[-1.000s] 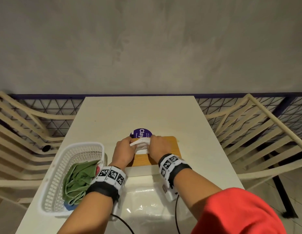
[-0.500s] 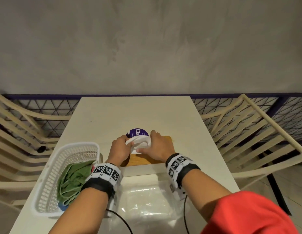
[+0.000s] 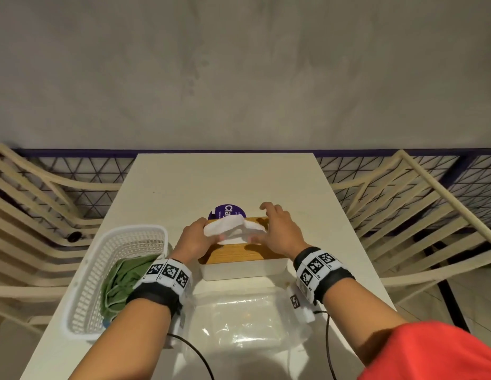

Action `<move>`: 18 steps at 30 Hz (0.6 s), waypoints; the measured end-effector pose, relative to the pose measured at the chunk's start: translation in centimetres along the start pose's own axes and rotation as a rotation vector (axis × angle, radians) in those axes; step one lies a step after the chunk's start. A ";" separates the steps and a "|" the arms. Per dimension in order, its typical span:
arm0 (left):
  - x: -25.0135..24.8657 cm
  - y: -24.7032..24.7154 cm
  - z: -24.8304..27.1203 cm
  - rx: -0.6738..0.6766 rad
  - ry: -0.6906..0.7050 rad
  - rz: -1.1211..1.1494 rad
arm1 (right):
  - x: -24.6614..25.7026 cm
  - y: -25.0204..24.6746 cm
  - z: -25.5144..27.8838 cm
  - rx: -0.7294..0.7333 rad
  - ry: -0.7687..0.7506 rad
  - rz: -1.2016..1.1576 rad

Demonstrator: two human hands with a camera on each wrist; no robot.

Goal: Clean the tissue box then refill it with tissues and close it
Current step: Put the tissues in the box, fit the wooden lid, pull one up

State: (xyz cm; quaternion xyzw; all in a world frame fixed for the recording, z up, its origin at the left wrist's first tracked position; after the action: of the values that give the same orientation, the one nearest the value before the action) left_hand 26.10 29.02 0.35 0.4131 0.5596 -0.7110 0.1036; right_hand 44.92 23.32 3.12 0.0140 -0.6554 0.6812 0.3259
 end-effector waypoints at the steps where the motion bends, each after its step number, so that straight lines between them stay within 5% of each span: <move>1: -0.1 0.7 0.1 0.063 0.000 0.023 | -0.8 0.8 0.1 0.030 0.038 0.059; 4: -0.2 1.5 0.1 0.140 0.041 -0.009 | -2.5 0.8 0.2 -0.075 0.062 0.104; 9: -0.3 -1.2 0.2 -0.152 0.081 -0.013 | -4.3 -0.7 -0.1 -0.144 0.010 -0.204; 14: -0.1 0.3 -0.2 -0.071 0.063 0.093 | -4.8 3.0 -0.2 0.218 0.030 -0.228; 18: -0.3 0.2 -0.6 -0.104 0.074 0.076 | -4.3 1.7 -0.5 -0.023 -0.047 -0.228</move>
State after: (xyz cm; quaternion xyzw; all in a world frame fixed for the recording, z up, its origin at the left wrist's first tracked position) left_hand 26.67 29.40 0.38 0.4541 0.5831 -0.6608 0.1311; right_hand 47.77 22.09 -0.40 0.1008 -0.6649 0.6314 0.3861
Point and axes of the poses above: each hand's wrist, its own z-axis away from the middle knuckle, its own y-axis out of the palm, x = y × z, the point moved 10 cm from there along -z, towards the middle knuckle, and after that the axes turned 15 degrees about y, right-handed, at the moved point
